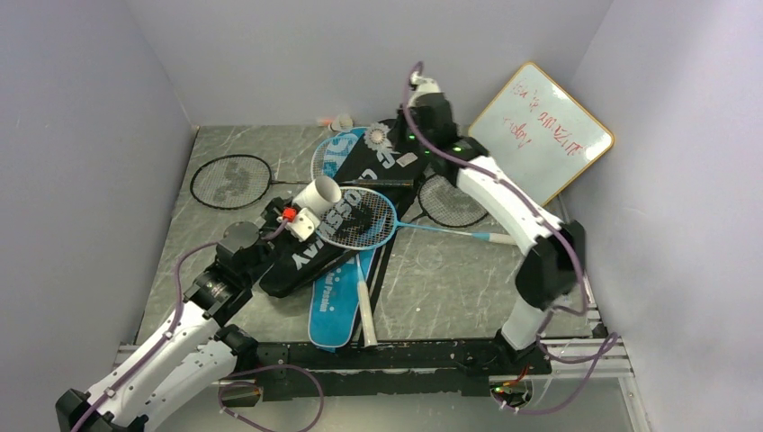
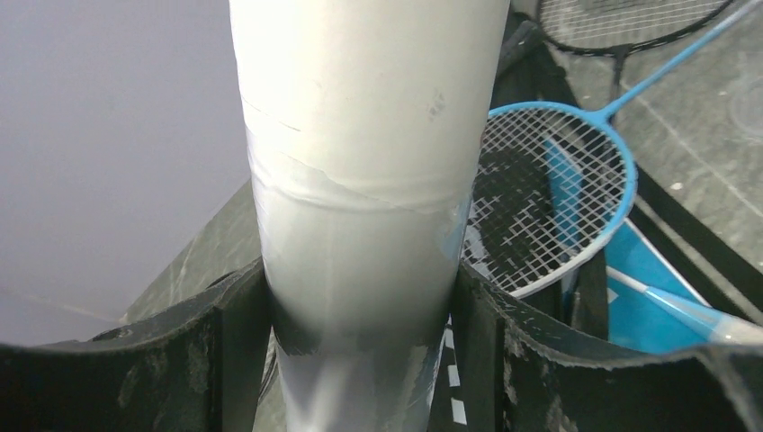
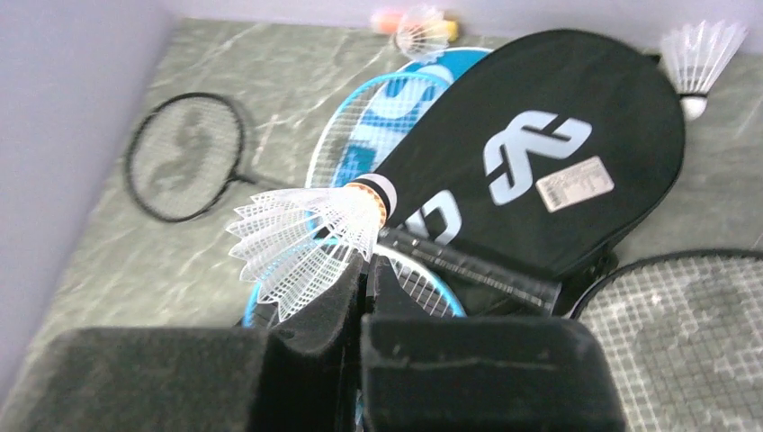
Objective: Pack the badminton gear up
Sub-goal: Pick up the shuttlecock from the racket bag, then place the shuttlecock at the shuttle tube.
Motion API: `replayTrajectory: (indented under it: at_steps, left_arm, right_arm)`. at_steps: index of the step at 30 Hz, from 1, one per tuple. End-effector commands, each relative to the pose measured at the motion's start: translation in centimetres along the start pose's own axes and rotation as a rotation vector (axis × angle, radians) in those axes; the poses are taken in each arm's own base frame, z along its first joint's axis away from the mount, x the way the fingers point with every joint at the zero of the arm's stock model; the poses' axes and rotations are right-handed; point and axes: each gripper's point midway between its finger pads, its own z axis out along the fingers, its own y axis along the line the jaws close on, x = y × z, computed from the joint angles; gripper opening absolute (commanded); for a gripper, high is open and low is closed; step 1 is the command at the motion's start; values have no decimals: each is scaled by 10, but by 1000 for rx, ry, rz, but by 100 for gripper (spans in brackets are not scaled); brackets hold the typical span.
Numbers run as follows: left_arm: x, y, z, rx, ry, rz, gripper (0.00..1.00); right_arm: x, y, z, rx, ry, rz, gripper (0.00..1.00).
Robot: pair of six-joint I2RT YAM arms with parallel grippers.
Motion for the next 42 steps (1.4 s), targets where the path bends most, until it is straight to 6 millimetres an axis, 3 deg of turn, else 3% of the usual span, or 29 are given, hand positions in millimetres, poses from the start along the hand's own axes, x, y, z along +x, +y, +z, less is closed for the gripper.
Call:
replayTrajectory:
  at_steps: [1, 4, 8, 15, 18, 28, 38, 42]
  left_arm:
    - [-28, -11, 5, 78, -141, 11, 56]
    - [-29, -24, 6, 148, -162, 25, 56]
    - [-30, -36, 9, 223, -165, 41, 54]
    - [-38, -53, 8, 321, -211, 52, 53]
    - [-41, -56, 7, 340, -229, 56, 53]
    - [-55, -64, -3, 394, -305, 60, 53]
    - [-66, -80, -11, 493, -374, 70, 53]
    - [-65, -81, -10, 499, -371, 70, 53]
  right_arm:
    - [-1, 24, -67, -253, 73, 126, 0]
    - [-6, 12, -113, -251, 32, 141, 0]
    - [1, 28, -166, -379, 19, 163, 0]
    - [13, 64, -230, -654, 55, 96, 0]
    - [17, 76, -248, -757, 89, 64, 0]
    - [40, 92, -257, -924, 188, 103, 0]
    - [71, 105, -228, -938, 267, 136, 0]
    - [85, 110, -214, -895, 302, 108, 9]
